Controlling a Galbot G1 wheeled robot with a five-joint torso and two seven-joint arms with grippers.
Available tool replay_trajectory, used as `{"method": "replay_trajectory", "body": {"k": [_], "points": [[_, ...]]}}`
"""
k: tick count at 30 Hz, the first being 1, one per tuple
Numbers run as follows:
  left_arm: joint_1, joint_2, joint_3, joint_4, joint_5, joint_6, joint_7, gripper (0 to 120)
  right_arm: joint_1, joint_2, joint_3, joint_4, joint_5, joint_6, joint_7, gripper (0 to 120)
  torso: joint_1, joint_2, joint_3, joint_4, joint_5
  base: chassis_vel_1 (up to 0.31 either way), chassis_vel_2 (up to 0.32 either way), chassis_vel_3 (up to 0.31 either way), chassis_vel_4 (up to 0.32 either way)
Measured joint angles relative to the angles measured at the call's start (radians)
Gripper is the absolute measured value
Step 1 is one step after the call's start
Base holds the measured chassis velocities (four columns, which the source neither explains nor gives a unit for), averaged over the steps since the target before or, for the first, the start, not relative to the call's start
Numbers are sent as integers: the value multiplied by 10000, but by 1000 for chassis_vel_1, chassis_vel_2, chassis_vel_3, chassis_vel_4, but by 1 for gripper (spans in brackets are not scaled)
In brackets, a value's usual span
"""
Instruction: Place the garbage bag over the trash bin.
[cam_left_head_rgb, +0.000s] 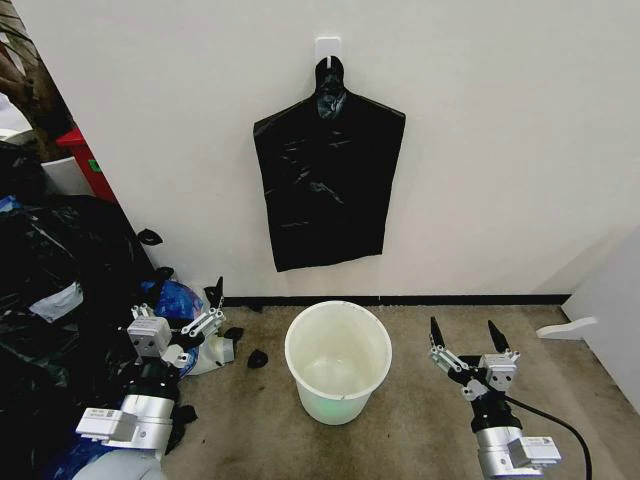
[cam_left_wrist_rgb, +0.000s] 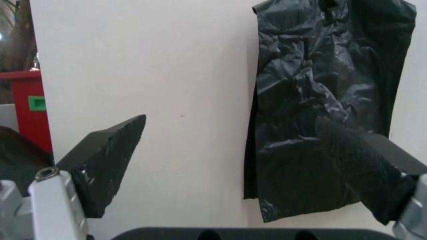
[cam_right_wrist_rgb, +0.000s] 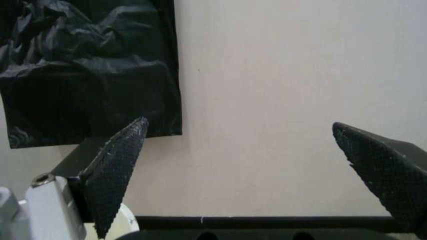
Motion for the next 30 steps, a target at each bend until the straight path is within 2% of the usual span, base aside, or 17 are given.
{"method": "replay_trajectory", "body": {"k": [30], "points": [[55,14,23,-160,-35,45,-61,100,-50,0,-57,-67,-148,175,-4,100,1,0,0,0,0,0,0,0,0]]}}
